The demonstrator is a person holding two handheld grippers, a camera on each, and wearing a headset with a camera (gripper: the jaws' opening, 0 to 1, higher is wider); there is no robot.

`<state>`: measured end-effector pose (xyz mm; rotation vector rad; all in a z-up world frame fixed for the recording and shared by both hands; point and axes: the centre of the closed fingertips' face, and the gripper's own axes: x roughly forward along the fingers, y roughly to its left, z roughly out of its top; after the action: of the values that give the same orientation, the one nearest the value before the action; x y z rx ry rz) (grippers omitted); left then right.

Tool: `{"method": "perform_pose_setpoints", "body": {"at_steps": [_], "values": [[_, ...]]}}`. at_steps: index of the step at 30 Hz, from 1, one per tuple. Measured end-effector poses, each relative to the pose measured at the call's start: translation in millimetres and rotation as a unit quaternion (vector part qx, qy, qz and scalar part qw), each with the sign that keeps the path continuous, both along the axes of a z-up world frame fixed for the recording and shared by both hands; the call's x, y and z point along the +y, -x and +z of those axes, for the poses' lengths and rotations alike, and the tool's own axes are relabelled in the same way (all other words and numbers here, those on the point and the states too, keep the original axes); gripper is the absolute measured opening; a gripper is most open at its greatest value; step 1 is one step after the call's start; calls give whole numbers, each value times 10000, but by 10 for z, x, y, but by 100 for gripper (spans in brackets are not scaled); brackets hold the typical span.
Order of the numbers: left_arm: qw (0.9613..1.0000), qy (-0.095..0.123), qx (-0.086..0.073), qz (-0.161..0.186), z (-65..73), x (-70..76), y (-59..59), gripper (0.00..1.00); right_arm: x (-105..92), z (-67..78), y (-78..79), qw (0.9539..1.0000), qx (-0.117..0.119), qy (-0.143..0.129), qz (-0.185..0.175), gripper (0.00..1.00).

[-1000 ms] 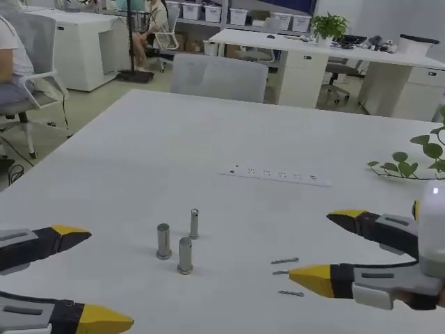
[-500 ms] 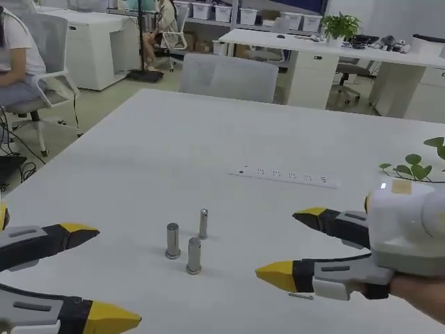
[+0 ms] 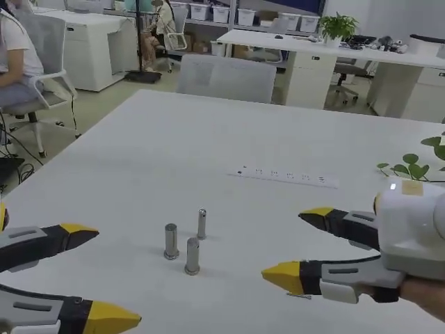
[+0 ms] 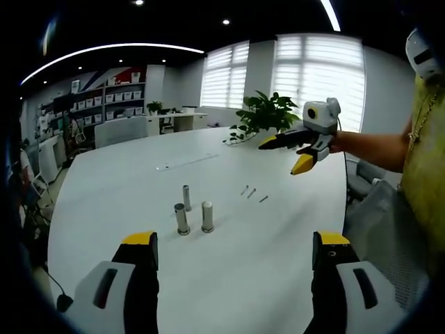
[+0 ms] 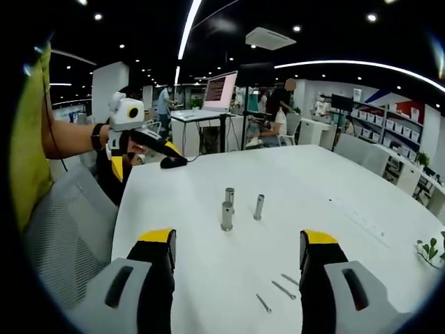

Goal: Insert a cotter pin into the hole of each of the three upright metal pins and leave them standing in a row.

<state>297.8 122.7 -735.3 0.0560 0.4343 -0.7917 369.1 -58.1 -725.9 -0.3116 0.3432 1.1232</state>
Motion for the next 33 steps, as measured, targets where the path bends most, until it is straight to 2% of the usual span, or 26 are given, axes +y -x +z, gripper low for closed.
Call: {"method": "perform_pose_setpoints", "body": {"at_steps": [7,15,23,33], "values": [[10000,16,2,-35,-3,-29,-7,92,-397,-25,65,9991,8,89,-415,74],[10000,52,-15,-39,5,-38,-18,92,-684,-6,139,9968,15,50,-796,75],[10000,73,-27,-35,12,-46,-23,92,-753,23,159,9958,-1,46,-918,75],[10000,39,-29,-51,14,-42,-24,92,-710,51,155,9962,-36,60,-873,75]]}}
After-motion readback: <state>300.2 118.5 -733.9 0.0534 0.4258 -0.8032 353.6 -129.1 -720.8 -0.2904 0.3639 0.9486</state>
